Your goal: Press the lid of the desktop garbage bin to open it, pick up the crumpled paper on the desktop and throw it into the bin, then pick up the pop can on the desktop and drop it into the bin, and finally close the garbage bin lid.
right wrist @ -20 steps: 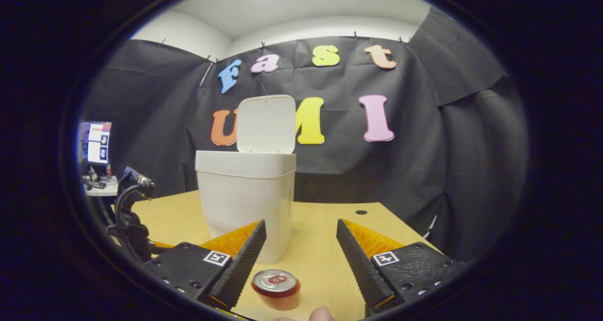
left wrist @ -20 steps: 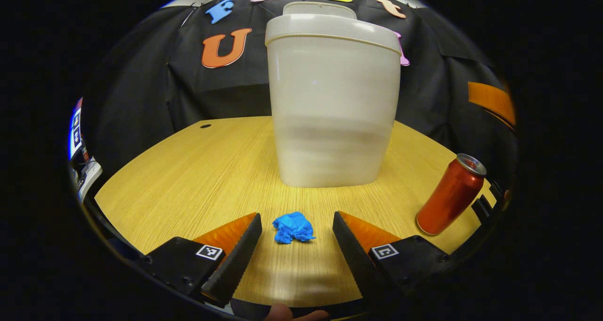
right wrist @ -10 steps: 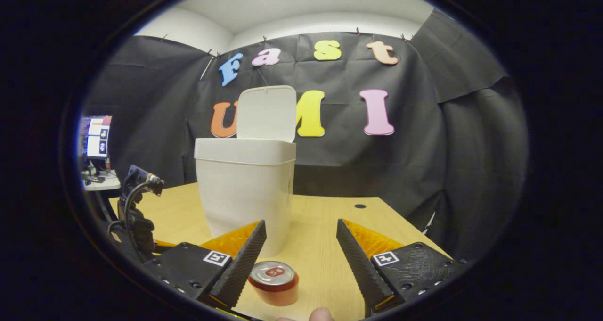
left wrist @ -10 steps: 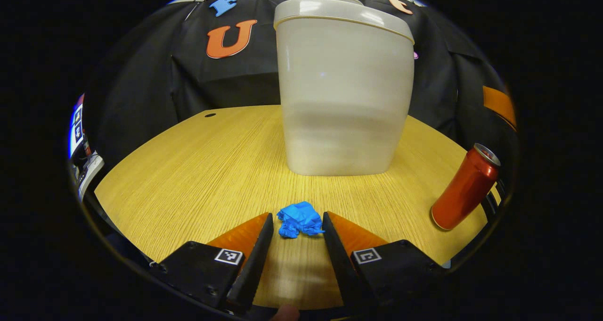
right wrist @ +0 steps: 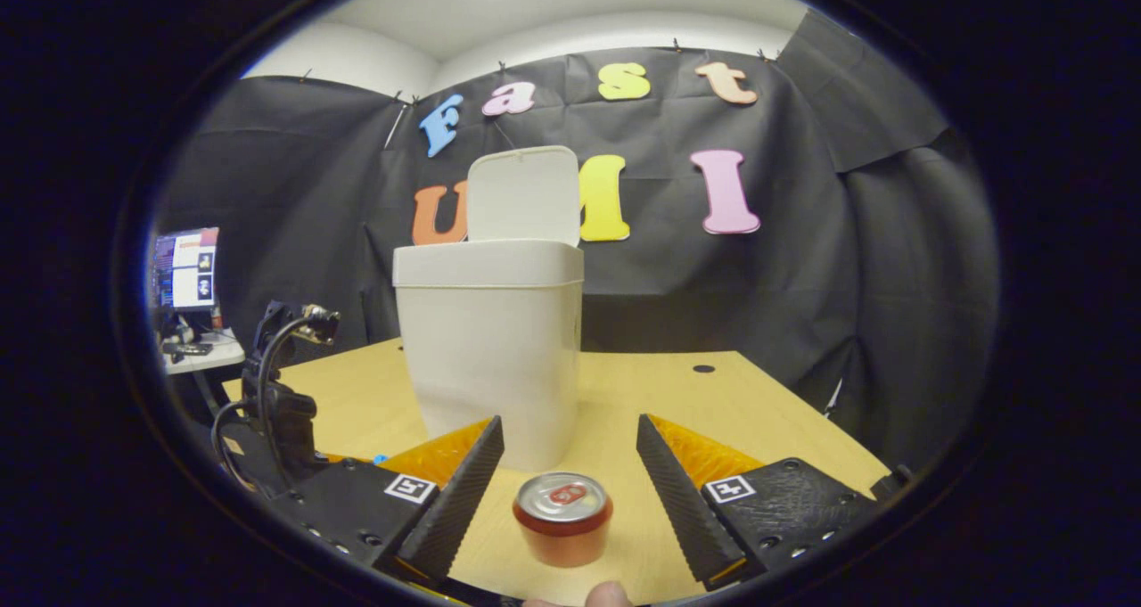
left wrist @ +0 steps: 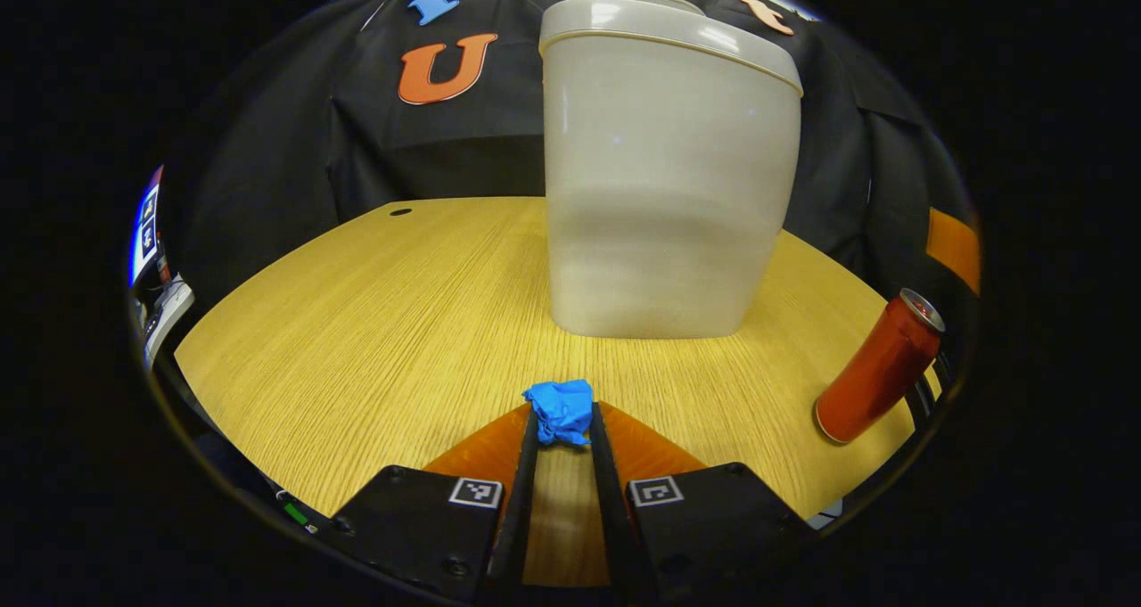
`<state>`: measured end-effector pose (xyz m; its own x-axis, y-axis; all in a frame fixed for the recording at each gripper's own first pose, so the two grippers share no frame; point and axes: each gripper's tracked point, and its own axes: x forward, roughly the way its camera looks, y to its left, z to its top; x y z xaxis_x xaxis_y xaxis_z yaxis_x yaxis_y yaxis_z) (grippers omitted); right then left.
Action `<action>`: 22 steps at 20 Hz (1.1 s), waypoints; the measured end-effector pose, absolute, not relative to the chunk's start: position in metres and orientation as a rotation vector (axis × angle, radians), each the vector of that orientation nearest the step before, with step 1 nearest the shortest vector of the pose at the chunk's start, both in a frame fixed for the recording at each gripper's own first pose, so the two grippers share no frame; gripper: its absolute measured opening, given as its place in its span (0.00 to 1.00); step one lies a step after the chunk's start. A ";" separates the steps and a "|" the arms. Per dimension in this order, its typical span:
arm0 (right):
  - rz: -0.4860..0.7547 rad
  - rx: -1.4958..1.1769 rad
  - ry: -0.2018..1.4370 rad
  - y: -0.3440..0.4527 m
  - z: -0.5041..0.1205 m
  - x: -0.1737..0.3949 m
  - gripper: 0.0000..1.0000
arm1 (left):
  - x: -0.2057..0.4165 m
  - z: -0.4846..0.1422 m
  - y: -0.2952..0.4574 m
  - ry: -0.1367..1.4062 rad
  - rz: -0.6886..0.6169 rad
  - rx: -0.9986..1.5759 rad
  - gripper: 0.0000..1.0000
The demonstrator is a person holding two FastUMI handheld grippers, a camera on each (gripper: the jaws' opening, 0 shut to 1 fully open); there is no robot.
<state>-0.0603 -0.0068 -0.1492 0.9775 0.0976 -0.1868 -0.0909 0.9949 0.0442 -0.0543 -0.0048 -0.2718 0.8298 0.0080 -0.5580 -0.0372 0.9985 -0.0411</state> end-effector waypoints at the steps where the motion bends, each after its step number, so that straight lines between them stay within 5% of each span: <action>1: 0.089 0.033 0.199 -0.005 -0.153 -0.062 0.94 | -0.052 -0.267 -0.004 0.578 0.022 -0.048 0.37; 22: -0.011 0.071 0.468 -0.012 -0.249 -0.056 0.94 | -0.041 -0.163 -0.009 0.322 -0.027 -0.051 0.37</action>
